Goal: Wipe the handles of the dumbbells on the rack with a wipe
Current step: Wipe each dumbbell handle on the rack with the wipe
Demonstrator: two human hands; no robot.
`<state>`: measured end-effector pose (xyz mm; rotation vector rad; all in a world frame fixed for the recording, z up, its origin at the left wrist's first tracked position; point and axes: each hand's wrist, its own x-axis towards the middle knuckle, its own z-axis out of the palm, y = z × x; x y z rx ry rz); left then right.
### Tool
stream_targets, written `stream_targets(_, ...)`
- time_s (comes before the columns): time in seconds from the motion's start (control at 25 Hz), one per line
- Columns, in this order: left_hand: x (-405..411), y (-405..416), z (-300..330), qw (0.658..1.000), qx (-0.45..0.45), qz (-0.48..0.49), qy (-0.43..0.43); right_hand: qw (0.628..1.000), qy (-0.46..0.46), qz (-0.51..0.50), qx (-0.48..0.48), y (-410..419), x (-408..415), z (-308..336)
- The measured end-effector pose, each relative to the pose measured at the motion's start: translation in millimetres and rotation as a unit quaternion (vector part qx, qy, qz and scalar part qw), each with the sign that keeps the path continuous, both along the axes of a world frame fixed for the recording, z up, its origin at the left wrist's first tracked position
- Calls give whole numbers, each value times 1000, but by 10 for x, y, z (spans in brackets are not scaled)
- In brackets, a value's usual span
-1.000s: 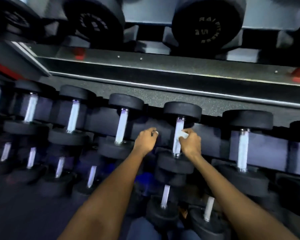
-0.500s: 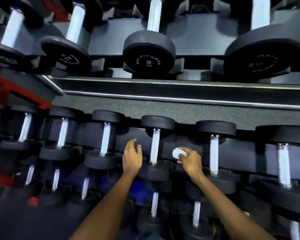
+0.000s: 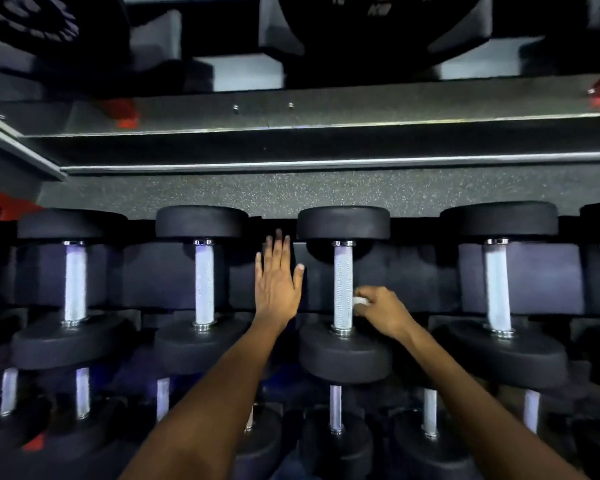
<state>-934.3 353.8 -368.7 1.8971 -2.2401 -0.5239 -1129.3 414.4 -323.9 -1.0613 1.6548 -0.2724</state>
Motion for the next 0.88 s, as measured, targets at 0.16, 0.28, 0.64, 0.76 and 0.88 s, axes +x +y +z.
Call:
stream_targets(0.16,-29,14,-229,997,-53,-14,-53,992,-111,37,49,176,-118,-17)
stream_targets(0.28,-32,4,-284,993,-92,-9,-67,993,-106,25,47,141,-100,-10)
stream_targets(0.64,-22,34,-296,993,-89,-8,-73,997,1,68,43,131,50,115)
stream_targets(0.76,-11,36,-294,993,-93,-8,-71,995,18,94,14,164,108,125)
stream_targets(0.88,-15,36,-291,993,-92,-6,-71,981,150,117,-29,199,176,157)
